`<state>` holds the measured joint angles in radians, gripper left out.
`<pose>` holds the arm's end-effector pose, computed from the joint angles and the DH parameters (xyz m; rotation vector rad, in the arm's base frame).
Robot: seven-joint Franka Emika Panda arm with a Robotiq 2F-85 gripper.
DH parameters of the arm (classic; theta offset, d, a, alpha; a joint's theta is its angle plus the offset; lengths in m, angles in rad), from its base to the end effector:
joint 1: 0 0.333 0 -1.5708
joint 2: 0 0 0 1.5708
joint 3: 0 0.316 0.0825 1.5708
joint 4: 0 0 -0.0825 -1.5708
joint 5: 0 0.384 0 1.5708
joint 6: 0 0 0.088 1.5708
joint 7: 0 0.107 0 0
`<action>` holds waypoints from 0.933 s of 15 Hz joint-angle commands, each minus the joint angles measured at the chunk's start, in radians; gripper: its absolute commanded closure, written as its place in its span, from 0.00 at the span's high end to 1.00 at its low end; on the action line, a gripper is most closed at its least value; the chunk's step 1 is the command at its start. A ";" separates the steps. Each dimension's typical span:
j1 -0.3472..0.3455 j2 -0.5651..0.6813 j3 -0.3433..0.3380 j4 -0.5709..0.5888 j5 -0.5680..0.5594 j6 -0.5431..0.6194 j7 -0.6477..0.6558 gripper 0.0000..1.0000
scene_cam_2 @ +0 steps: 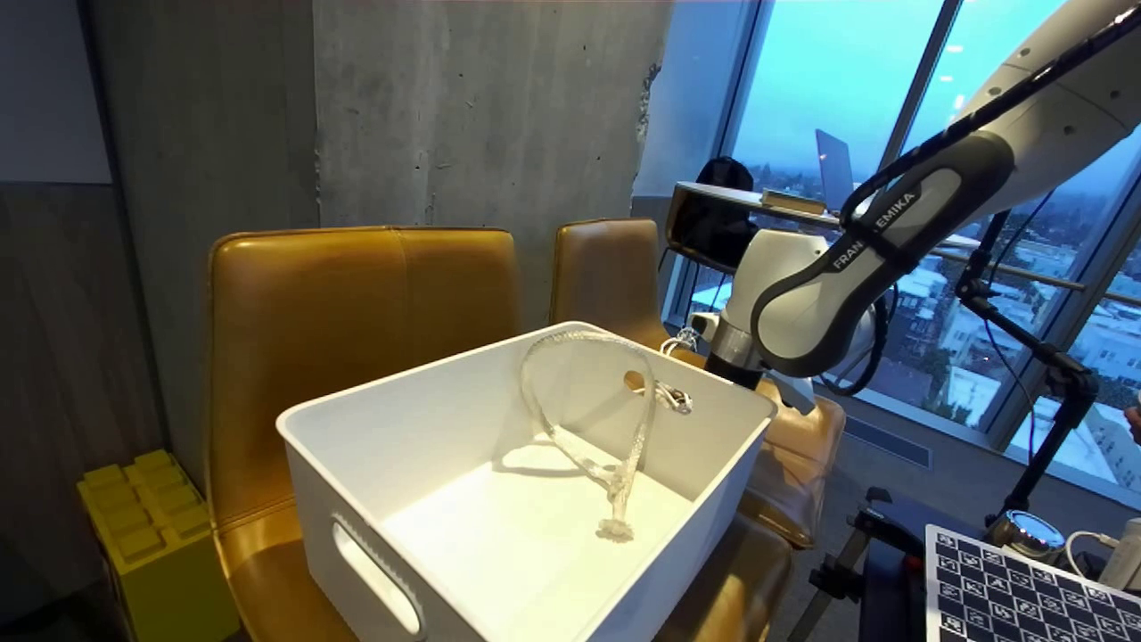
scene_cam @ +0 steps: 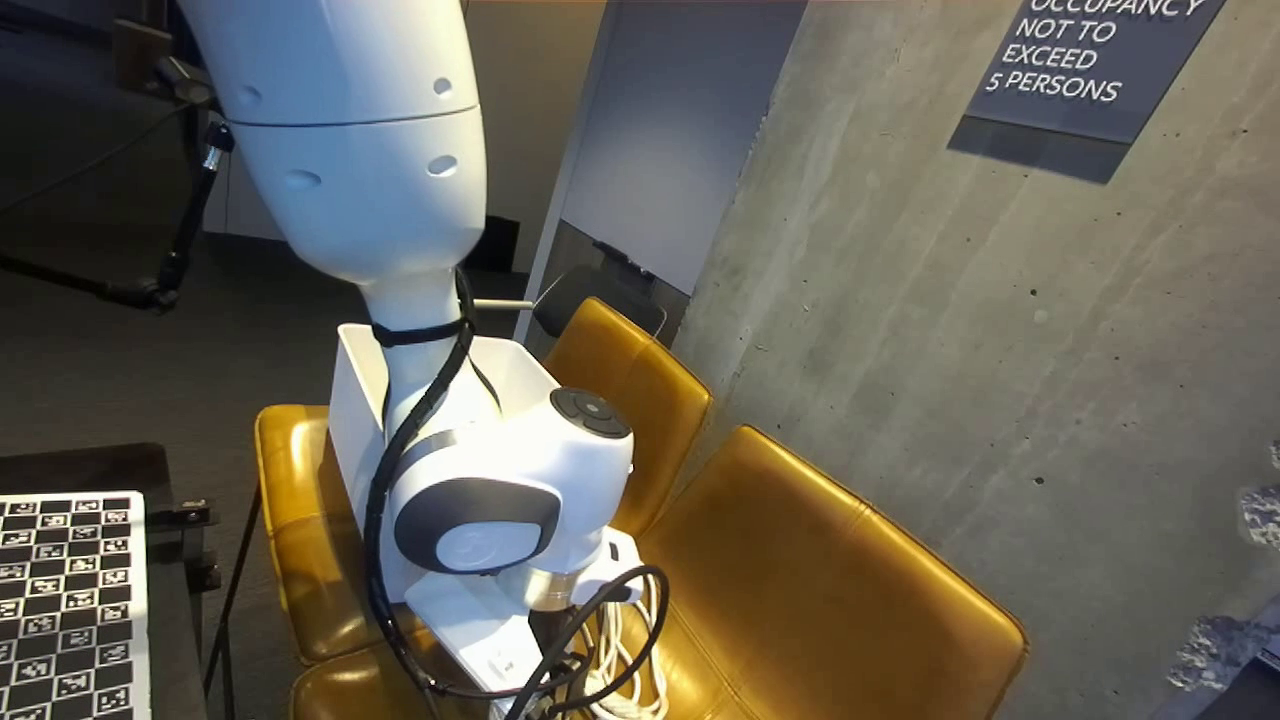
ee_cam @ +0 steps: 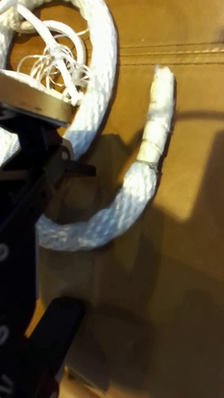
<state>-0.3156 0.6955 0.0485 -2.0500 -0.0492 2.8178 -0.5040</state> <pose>0.5658 -0.1516 0.1004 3.0956 0.4214 0.1144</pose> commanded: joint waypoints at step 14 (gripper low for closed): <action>0.011 0.059 -0.047 0.068 -0.036 -0.030 0.068 0.05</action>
<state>-0.3069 0.7383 0.0107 -1.9968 -0.0677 2.8081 -0.4641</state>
